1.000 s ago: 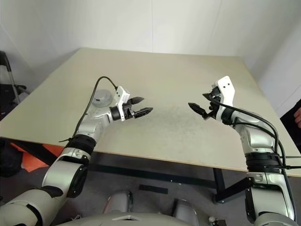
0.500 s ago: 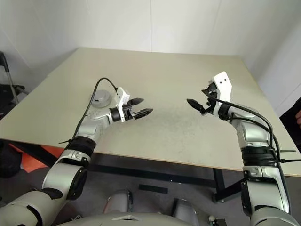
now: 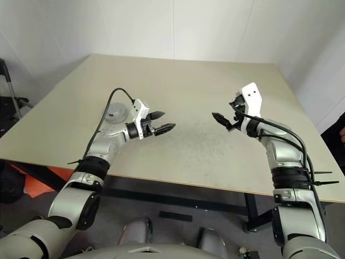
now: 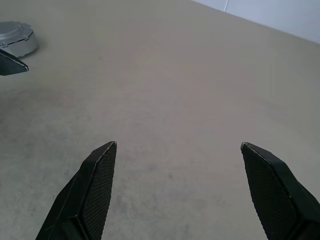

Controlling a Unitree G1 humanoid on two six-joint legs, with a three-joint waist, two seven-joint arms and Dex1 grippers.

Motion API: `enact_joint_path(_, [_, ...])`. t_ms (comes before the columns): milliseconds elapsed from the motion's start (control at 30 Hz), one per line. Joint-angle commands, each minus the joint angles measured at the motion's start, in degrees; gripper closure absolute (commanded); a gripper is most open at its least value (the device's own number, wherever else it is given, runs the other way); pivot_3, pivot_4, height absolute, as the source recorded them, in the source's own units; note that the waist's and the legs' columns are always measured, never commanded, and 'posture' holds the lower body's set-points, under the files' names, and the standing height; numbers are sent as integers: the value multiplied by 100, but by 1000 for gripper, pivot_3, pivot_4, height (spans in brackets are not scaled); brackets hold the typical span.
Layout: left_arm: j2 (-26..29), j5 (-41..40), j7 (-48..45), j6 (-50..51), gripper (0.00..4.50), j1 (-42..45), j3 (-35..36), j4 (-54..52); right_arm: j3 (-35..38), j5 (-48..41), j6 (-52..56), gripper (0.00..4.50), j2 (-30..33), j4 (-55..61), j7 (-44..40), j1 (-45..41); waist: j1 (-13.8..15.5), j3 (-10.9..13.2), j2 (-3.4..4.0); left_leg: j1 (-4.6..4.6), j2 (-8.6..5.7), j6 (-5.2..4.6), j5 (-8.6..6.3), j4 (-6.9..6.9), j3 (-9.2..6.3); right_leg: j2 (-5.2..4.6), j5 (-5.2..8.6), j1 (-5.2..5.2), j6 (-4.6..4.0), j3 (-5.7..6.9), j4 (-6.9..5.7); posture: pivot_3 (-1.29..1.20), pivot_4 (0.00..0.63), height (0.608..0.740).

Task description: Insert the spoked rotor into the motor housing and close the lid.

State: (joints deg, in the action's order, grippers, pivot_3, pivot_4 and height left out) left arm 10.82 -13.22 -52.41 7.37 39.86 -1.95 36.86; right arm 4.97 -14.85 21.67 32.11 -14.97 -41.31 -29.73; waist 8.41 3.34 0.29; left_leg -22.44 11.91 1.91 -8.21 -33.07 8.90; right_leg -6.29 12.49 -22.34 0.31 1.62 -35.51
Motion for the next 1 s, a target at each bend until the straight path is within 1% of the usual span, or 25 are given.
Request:
enact_joint_path(33, [8,-14,-2,-37,14,80,3,-242,55,4,-129,0,-8,67,21,-185,-1,0,0,0,0,0,0,0,0,0,0,0,0,0,0,0,0,740])
enact_joint_path(1000, [-28,45,87,-218,14,133,40,-86,35,244,-434,0,-68,-237,32,-438,-17,1,1,-11,0,0,0,15,5,1,0,-13,0,-1,14,0,0,740])
